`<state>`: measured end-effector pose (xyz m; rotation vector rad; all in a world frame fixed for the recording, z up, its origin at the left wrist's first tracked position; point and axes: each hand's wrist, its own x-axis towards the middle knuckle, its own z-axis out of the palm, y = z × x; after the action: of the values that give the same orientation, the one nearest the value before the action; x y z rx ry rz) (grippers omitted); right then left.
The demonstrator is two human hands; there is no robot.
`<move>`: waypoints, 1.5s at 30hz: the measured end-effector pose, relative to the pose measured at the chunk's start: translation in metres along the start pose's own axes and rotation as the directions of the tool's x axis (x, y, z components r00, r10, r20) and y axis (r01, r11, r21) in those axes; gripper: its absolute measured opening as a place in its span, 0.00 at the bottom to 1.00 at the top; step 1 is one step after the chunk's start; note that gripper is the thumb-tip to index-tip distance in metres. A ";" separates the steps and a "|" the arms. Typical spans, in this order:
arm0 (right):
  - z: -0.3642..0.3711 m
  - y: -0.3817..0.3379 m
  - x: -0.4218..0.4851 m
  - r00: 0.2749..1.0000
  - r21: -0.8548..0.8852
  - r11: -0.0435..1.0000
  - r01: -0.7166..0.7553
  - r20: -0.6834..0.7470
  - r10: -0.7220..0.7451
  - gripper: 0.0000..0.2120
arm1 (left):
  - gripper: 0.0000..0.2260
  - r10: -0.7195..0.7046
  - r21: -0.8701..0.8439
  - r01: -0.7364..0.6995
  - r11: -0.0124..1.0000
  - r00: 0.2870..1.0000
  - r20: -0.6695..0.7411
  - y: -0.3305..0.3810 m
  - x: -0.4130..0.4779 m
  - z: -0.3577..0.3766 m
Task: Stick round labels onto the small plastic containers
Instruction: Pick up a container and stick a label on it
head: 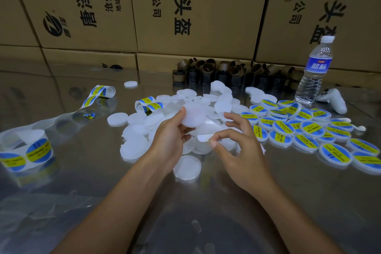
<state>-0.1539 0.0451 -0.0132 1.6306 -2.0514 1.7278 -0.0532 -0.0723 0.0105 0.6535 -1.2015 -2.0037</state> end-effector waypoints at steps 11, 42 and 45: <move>-0.020 -0.020 0.015 0.910 0.777 0.543 -0.318 0.089 0.405 0.19 | 0.12 0.082 0.102 -0.079 0.992 0.996 -0.025 -0.005 0.004 0.000; -0.017 -0.015 0.017 0.954 0.770 0.588 -0.246 0.085 0.287 0.11 | 0.23 0.148 0.552 -0.246 0.797 0.965 0.216 -0.020 -0.001 -0.002; -0.015 -0.014 0.016 0.960 0.700 0.668 -0.253 0.096 0.263 0.12 | 0.20 0.143 0.547 -0.247 0.800 0.964 0.226 -0.019 -0.001 -0.001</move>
<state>-0.1601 0.0473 0.0117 1.4539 -1.7626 2.8978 -0.0575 -0.0659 -0.0071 0.6065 -1.9319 -1.5379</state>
